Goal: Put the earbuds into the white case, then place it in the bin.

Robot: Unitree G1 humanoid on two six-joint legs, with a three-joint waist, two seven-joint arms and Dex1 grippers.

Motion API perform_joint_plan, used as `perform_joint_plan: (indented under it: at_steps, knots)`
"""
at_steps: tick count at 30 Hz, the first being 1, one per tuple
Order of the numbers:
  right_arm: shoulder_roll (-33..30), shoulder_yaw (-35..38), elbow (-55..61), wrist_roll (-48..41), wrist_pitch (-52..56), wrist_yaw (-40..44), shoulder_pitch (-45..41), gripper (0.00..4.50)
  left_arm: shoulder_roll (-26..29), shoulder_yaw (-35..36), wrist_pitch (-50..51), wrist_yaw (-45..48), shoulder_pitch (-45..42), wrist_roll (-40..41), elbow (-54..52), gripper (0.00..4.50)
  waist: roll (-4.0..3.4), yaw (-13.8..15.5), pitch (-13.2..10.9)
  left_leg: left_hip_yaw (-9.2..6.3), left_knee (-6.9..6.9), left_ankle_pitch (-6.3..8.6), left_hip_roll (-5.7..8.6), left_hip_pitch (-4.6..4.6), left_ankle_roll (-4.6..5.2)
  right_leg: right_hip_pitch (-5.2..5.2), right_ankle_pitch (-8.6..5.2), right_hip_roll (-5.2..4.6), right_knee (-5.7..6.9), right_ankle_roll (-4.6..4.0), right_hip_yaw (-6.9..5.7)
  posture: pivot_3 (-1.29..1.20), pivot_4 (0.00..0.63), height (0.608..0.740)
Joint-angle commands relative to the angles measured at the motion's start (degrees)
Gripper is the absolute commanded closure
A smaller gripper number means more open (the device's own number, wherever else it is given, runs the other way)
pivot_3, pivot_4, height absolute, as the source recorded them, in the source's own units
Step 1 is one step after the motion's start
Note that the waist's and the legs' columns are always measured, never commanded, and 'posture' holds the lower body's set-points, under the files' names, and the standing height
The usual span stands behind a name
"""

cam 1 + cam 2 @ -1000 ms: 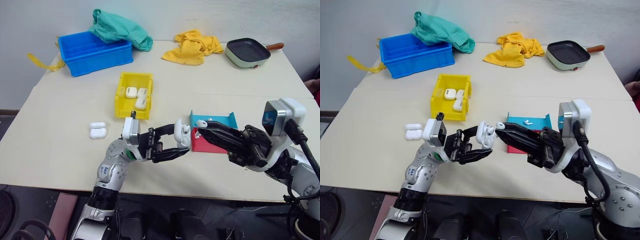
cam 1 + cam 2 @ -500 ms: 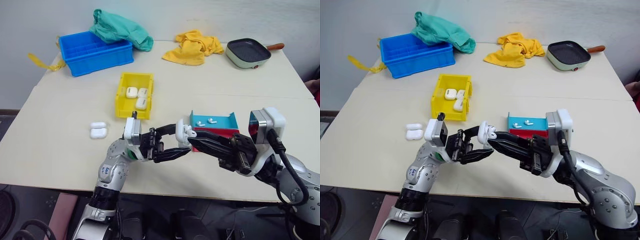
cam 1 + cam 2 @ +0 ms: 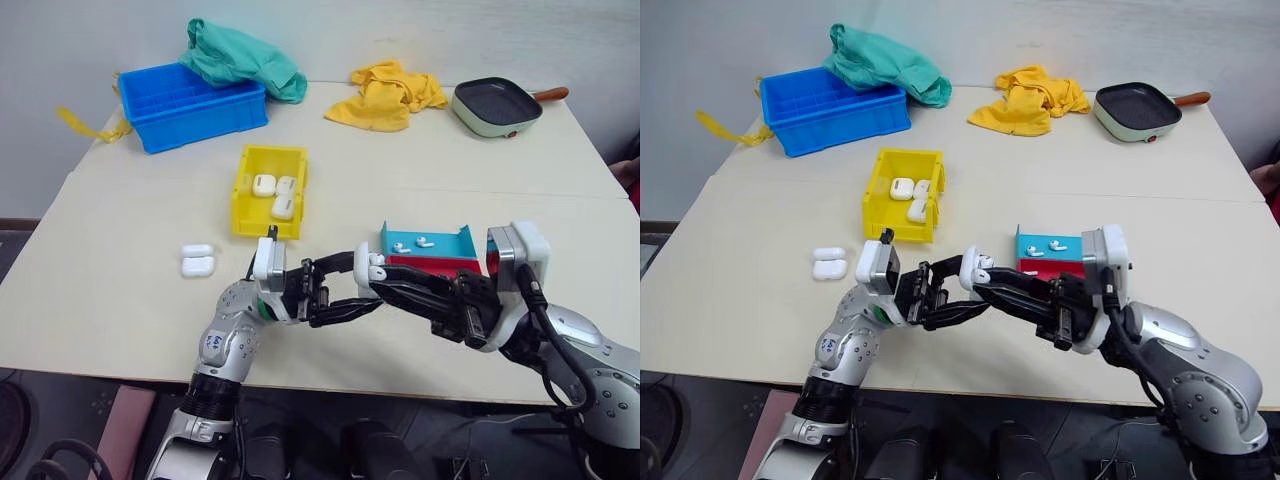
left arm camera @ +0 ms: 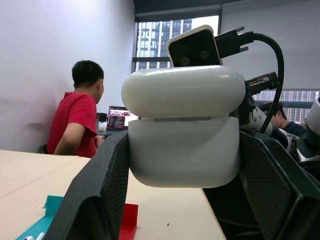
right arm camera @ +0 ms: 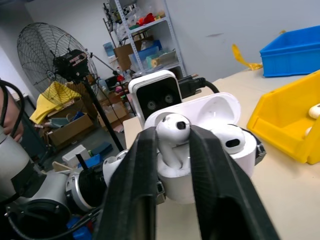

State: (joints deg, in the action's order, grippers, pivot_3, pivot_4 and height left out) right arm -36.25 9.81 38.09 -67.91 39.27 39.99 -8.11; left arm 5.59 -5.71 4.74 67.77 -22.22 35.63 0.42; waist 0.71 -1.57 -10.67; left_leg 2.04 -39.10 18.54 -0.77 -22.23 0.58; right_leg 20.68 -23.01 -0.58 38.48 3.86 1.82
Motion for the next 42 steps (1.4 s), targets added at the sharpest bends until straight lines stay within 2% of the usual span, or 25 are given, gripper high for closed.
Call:
perform_joint_plan:
  at_steps: [1,3,6,8,11,12,18,22,26,33,38,42]
  knots:
    - [-4.28,5.47,1.79,-5.05,1.23,1.78,2.54,2.15,0.41,0.39,-1.05,-0.09,0.01,0.45,-2.84,1.72,0.00,0.01,0.00,0.00,0.00,0.00,0.00,0.00,0.00,-0.01,0.00,0.00,-0.02,0.00,0.00,0.00,0.150,0.740]
    - [-7.56,9.45,1.73,-8.85,2.76,2.82,5.58,1.50,1.76,0.82,-1.02,-0.50,0.37,-0.53,-2.47,1.72,0.02,0.17,-0.01,-0.03,0.02,0.02,0.00,-0.01,0.03,-0.07,0.00,-0.01,-0.13,0.00,-0.02,0.00,0.150,0.740]
    - [-12.61,15.80,1.29,-10.63,4.67,5.65,11.16,1.50,5.29,0.51,-0.45,-2.12,0.10,-4.06,-1.59,1.72,0.03,0.25,-0.01,-0.05,0.06,0.04,0.01,-0.01,0.06,-0.14,0.00,0.00,-0.30,0.00,-0.03,0.00,0.150,0.740]
    - [-13.53,17.28,0.41,-9.95,3.81,5.75,11.40,1.50,7.66,-0.72,0.53,-3.54,-1.05,-7.17,-1.38,1.72,0.05,0.15,-0.02,-0.04,0.09,0.04,0.01,-0.03,0.07,-0.18,0.00,0.02,-0.43,0.00,-0.03,0.00,0.150,0.740]
    - [-14.67,15.00,-0.55,-6.08,1.95,6.49,6.77,2.06,12.38,-5.39,0.92,-5.72,-4.30,-16.69,-0.88,1.72,0.08,-0.12,-0.03,0.02,0.07,0.01,0.01,0.01,0.13,-0.22,0.02,0.02,-0.48,-0.02,0.04,0.00,0.150,0.740]
    - [-14.49,13.09,-0.37,-3.36,0.96,6.65,4.66,2.39,13.06,-6.64,0.32,-6.19,-5.17,-18.91,-0.65,1.72,0.07,-0.08,-0.03,0.01,0.06,-0.03,0.04,0.01,0.17,-0.22,0.03,0.02,-0.50,-0.05,0.04,0.00,0.150,0.740]
    - [-12.93,1.31,0.15,6.31,0.16,5.59,-5.23,4.42,13.31,-10.91,0.96,-5.62,-7.35,-21.73,-1.11,1.72,0.08,0.08,-0.03,0.00,0.17,-0.07,0.05,-0.05,0.18,-0.09,0.09,-0.03,-0.50,-0.06,0.04,0.00,0.150,0.740]
    - [-11.86,-5.63,-1.65,15.48,-1.55,5.35,-8.70,4.47,12.26,-11.32,0.50,-6.48,-7.01,-21.54,-1.65,1.72,0.07,0.15,-0.03,-0.02,0.25,-0.06,0.05,-0.11,0.17,0.01,0.11,-0.04,-0.49,-0.04,0.02,0.00,0.150,0.740]
    - [-12.97,-6.56,-3.76,20.36,-2.87,7.50,-7.60,4.47,12.80,-10.27,0.53,-6.49,-6.30,-20.72,-2.79,1.72,0.08,0.28,-0.03,-0.03,0.23,-0.06,0.05,-0.13,0.18,0.00,0.11,-0.08,-0.50,-0.03,0.00,0.00,0.150,0.740]
    - [-15.52,2.06,-5.98,22.82,-6.99,14.64,5.57,4.47,13.25,-6.18,2.04,-7.01,-5.06,-16.39,-5.38,1.72,0.08,1.05,-0.03,-0.03,0.24,-0.06,0.05,-0.12,0.17,-0.01,0.11,-0.07,-0.48,-0.03,-0.03,0.00,0.150,0.740]
    - [-13.03,9.68,-6.10,20.84,-9.01,16.09,13.71,4.47,14.15,-3.80,4.07,-7.23,-3.70,-14.02,-6.49,1.72,0.07,1.34,-0.03,-0.02,0.20,-0.06,0.05,-0.04,0.17,-0.11,0.11,-0.05,-0.48,-0.03,-0.01,0.00,0.150,0.740]
    - [-10.14,13.78,-5.14,19.36,-11.23,16.53,16.71,4.47,15.86,-3.02,4.81,-6.67,-2.79,-14.00,-6.35,1.72,0.08,1.32,-0.03,-0.02,0.17,-0.06,0.05,0.01,0.16,-0.16,0.11,-0.05,-0.46,-0.03,-0.01,0.00,0.150,0.740]
